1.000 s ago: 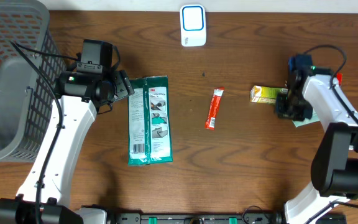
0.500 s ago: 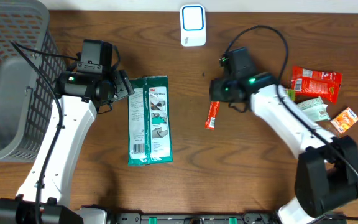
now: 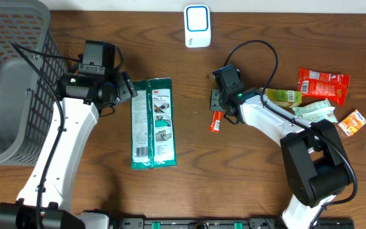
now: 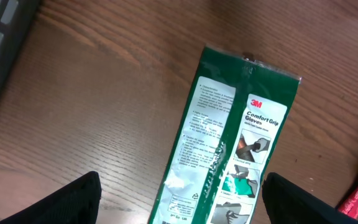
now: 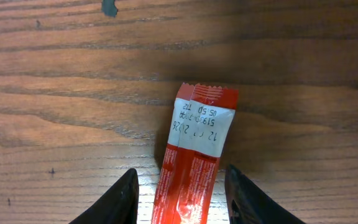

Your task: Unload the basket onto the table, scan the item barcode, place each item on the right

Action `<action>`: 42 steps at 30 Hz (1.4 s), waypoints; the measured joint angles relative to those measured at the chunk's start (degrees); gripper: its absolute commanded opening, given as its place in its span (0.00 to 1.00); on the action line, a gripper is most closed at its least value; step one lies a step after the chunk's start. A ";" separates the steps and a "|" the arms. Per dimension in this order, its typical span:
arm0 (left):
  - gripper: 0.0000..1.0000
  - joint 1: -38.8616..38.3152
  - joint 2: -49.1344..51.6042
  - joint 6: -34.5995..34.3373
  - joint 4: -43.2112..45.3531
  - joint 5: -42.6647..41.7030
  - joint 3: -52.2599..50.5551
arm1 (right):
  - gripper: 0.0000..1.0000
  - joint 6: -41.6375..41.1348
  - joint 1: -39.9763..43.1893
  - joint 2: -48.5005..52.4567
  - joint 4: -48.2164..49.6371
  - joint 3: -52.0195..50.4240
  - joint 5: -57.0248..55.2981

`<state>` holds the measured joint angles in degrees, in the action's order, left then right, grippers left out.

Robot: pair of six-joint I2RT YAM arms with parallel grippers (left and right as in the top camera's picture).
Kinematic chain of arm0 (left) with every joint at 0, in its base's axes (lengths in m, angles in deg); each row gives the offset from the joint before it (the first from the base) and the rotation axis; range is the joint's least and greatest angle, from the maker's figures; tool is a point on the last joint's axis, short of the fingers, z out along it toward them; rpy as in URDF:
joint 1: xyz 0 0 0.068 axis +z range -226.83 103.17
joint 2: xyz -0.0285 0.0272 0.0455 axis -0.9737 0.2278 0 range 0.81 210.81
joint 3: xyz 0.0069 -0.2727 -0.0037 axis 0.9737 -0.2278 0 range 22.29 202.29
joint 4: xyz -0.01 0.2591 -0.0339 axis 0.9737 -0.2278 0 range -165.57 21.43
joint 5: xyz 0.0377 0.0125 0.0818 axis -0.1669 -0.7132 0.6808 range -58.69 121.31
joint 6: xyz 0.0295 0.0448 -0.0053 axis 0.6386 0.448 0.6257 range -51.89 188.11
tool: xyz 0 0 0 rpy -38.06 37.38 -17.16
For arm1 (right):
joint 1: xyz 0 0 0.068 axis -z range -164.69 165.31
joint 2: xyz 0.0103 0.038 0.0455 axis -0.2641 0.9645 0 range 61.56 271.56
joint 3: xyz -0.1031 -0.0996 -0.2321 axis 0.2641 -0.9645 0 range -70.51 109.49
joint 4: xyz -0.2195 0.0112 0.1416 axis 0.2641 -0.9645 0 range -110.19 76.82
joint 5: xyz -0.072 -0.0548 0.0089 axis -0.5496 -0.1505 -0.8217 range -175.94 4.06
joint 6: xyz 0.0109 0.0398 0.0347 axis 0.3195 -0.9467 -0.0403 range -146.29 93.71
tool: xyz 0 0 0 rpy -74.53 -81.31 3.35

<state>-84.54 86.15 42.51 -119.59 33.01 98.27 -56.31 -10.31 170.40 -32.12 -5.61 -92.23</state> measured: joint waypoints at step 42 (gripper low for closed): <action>0.35 -20.06 16.41 3.65 16.74 -12.09 -8.79 | 0.40 -0.22 3.41 -0.09 -0.76 -2.51 15.34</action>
<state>-104.60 102.56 46.16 -102.85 20.92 89.49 -56.53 -6.90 170.31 -32.89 -8.12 -76.88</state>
